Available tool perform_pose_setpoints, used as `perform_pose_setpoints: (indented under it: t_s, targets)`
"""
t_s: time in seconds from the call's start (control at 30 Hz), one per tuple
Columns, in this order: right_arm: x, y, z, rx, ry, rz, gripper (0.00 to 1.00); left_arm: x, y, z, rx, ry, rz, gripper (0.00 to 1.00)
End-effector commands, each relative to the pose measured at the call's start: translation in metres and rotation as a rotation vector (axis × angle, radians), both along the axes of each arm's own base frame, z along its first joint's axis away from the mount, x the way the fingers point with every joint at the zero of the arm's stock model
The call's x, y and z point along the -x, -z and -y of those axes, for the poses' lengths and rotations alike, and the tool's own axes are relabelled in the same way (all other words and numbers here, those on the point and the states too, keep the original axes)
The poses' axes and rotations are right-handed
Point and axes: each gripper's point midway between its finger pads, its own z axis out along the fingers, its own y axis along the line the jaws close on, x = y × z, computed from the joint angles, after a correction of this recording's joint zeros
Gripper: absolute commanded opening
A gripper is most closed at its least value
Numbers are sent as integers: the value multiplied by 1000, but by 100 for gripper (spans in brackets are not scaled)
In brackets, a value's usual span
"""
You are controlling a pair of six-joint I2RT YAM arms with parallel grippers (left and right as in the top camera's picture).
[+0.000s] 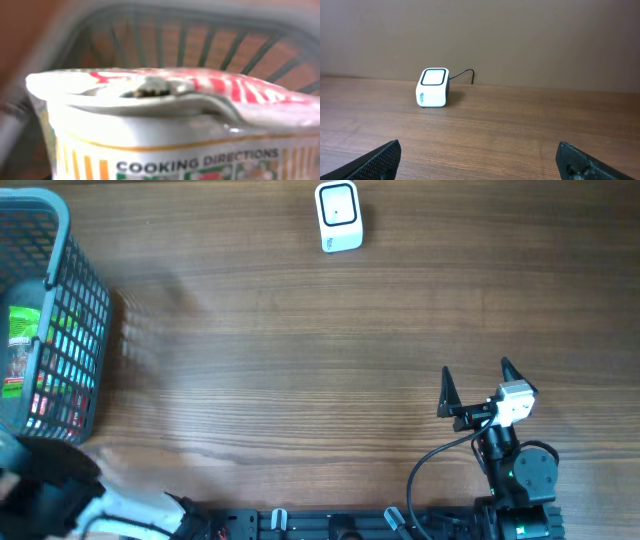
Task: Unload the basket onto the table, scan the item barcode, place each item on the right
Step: 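Lift the noodle cup out with the left gripper and place it mid-table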
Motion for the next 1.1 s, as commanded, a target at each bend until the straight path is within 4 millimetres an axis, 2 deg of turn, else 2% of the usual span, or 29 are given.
perform_pose_setpoints:
  t_s: [0.0, 0.07, 0.1, 0.17, 0.2, 0.3, 0.33, 0.4, 0.43, 0.47, 0.57, 0.6, 0.73, 0.9, 0.93, 1.0, 1.07]
  targets:
    - [0, -1, 3, -13, 13, 6, 99, -2, -106, 79, -49, 171, 256, 61]
    - [0, -1, 3, -13, 13, 6, 100, 3, -141, 115, -55, 217, 334, 60]
    - [0, -1, 3, -12, 13, 5, 100, 7, -159, 141, -40, 239, 373, 62]
    - [0, -1, 3, -13, 13, 6, 100, 9, -176, 179, -4, 286, 411, 63]
    - [0, -1, 3, -13, 13, 6, 99, 11, -182, 205, 24, 327, 422, 63]
    - [0, -1, 3, -12, 13, 6, 100, 17, -180, 279, 125, 475, 386, 64]
    - [0, -1, 3, -13, 13, 6, 100, 19, -171, 312, 171, 554, 343, 63]
    - [0, -1, 3, -12, 13, 6, 100, 24, -158, 356, 232, 666, 274, 63]
    - [0, -1, 3, -13, 13, 6, 100, 29, -147, 388, 274, 753, 217, 63]
    - [0, -1, 3, -13, 13, 6, 100, 31, -140, 405, 295, 799, 182, 63]
    - [0, -1, 3, -13, 13, 6, 100, 37, -110, 450, 348, 901, 37, 63]
    - [0, -1, 3, -12, 13, 6, 100, 35, -89, 464, 370, 892, -56, 63]
    - [0, -1, 3, -13, 13, 6, 100, 24, -26, 503, 446, 849, -298, 63]
    - [0, -1, 3, -13, 13, 6, 100, 18, 82, 566, 507, 820, -620, 62]
    - [0, -1, 3, -13, 13, 6, 100, 16, 98, 574, 509, 792, -651, 62]
    - [0, -1, 3, -13, 13, 6, 100, 8, 152, 594, 472, 631, -723, 62]
    - [0, -1, 3, -12, 13, 6, 100, 6, 191, 604, 421, 483, -744, 60]
